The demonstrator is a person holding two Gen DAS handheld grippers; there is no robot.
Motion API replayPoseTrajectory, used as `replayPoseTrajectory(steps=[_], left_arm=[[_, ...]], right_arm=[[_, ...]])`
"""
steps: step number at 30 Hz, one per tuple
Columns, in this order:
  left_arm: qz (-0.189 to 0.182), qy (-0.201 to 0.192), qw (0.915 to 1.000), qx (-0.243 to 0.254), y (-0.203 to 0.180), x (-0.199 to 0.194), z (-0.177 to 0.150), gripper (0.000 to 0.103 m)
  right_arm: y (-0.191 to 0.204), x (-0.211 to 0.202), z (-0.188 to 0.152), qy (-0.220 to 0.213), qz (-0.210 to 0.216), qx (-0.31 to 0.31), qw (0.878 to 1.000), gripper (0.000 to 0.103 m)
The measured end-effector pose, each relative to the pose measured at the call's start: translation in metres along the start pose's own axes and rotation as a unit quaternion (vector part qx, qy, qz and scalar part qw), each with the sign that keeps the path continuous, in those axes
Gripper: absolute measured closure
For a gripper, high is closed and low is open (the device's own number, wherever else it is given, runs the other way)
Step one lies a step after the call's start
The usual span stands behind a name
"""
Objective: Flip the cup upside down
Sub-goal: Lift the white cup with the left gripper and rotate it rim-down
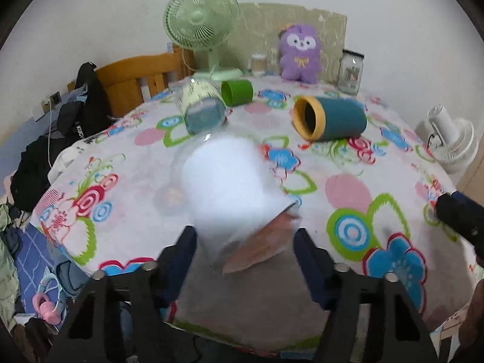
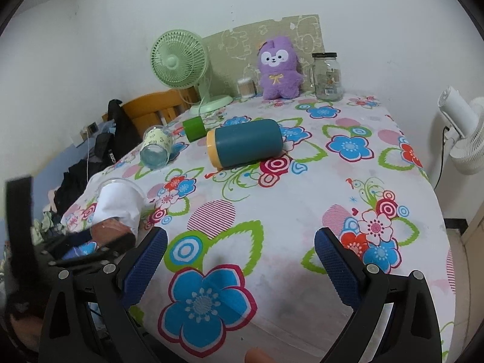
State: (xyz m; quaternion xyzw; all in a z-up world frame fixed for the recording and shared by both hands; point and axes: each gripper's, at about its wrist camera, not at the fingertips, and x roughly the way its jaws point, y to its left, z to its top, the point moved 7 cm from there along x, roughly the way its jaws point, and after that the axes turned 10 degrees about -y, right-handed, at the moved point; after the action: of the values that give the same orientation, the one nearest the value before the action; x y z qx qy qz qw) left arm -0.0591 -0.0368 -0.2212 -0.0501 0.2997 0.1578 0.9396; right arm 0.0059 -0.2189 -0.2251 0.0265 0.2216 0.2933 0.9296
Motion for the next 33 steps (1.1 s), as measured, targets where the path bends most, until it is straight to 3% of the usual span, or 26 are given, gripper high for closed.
replayPoseTrajectory(steps=[6,11,15,16,20,23,27,33], left_arm=[[0.002,-0.014,0.9999,0.006,-0.001,-0.001,0.004,0.040],[0.009,-0.024,0.9996,0.013,-0.002,0.001,0.010,0.024],[0.007,-0.029,0.9995,0.007,-0.001,0.004,0.015,0.024],[0.005,-0.027,0.9996,0.006,-0.001,0.005,0.016,0.030],[-0.008,-0.022,0.9997,0.000,0.005,0.003,0.018,0.033],[-0.036,0.019,0.9990,0.014,0.009,0.002,0.023,0.033],[-0.088,0.078,0.9909,0.067,0.014,-0.002,0.042,0.033],[-0.142,0.175,0.9647,0.136,0.022,-0.007,0.078,0.033]], right_arm=[[0.001,0.002,-0.007,0.010,0.005,0.002,1.000,0.004],[0.006,0.002,-0.005,0.007,0.011,-0.006,1.000,0.004],[0.008,0.005,-0.005,0.009,0.015,-0.009,1.000,0.004],[0.007,0.006,-0.005,0.010,0.015,-0.007,1.000,0.004],[0.004,0.008,-0.003,0.008,0.014,0.006,1.000,0.004],[0.007,0.010,-0.002,0.009,0.020,0.010,1.000,0.004],[0.020,0.013,-0.003,0.012,0.032,-0.004,0.999,0.004],[0.036,0.020,-0.006,0.021,0.050,-0.020,0.998,0.004]])
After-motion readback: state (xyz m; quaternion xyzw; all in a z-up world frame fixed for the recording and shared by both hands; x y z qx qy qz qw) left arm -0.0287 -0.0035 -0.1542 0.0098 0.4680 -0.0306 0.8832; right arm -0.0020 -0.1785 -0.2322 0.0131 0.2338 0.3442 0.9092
